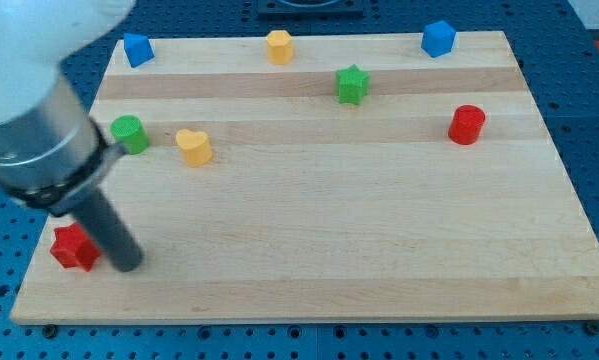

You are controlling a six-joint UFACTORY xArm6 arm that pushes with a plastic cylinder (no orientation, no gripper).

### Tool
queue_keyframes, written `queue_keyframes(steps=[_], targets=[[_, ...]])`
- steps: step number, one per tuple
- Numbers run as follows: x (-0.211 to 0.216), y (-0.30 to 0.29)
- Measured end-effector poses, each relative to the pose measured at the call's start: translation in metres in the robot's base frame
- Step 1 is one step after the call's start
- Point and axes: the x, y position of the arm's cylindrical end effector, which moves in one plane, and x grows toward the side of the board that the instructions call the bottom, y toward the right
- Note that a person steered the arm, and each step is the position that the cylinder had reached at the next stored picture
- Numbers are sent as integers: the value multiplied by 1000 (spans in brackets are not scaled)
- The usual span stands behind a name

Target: Push the yellow heart towards bottom center

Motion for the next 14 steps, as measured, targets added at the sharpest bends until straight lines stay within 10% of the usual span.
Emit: queue_keyframes(steps=[4,8,14], targets=[[-57,157],[-182,122],[-121,50]])
